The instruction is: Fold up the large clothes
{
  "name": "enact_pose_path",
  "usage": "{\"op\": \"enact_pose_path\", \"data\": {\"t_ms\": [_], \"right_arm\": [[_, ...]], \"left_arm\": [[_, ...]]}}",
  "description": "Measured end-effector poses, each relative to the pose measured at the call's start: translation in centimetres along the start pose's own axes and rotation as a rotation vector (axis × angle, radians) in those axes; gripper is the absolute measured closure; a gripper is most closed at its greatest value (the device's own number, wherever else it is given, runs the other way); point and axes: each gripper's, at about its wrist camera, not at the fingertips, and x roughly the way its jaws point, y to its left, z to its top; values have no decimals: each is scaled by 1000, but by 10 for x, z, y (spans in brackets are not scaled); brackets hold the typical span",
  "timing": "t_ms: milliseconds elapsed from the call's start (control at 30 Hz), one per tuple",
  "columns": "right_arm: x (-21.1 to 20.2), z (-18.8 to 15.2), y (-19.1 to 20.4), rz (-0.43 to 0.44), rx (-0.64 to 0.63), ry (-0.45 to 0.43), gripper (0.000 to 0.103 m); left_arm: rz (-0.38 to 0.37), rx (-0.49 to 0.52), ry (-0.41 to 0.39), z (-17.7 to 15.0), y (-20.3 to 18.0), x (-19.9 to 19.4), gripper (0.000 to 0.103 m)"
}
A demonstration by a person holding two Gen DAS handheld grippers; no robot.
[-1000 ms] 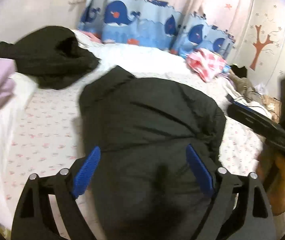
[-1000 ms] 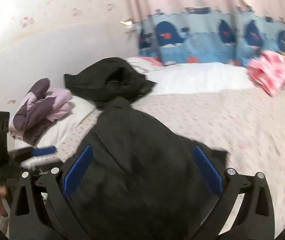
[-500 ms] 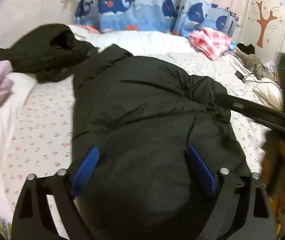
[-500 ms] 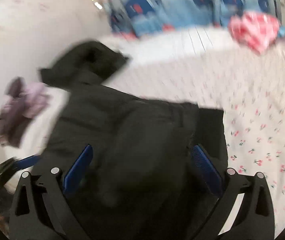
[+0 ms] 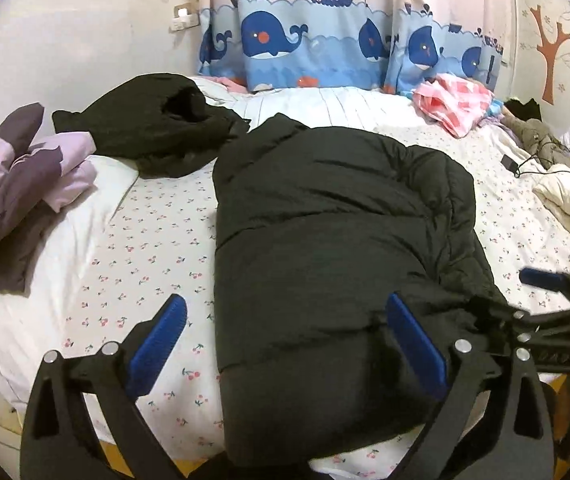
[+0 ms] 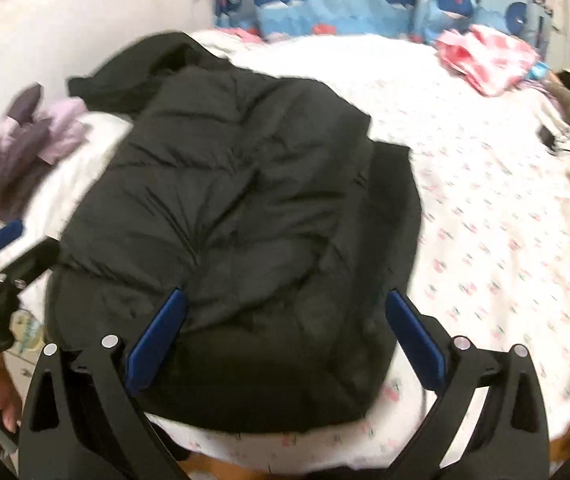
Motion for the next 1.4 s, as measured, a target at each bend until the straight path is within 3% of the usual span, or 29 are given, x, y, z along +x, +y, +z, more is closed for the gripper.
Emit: {"op": "enact_pose_path", "data": {"t_ms": [67,267,467,767,867,933,1400], "right_arm": [[2,-1,4,-6,11,32,7],[-39,-10,17,11,34,-100,7],[-55,4,27,-10,5,-134,7],[-43,45,29,0,-22,-123,7],[-34,38,26,5,-15,-84,7],[-31,31,24,-1,-12,-63,7],[-44,6,21,-15,17,-47,7]], "left_arm": [[2,-11,-1,-2,3,-4,7],[33,-5,-1,-5,8,-12,7],[33,-15,-5,-4,11,-15,7],[6,-41,42,7,16,-1,7],[-29,-83,70,7,20,3,7],[-9,-86,79,7,20,3,7],[-1,-47,64,4,9,-21,7]]}}
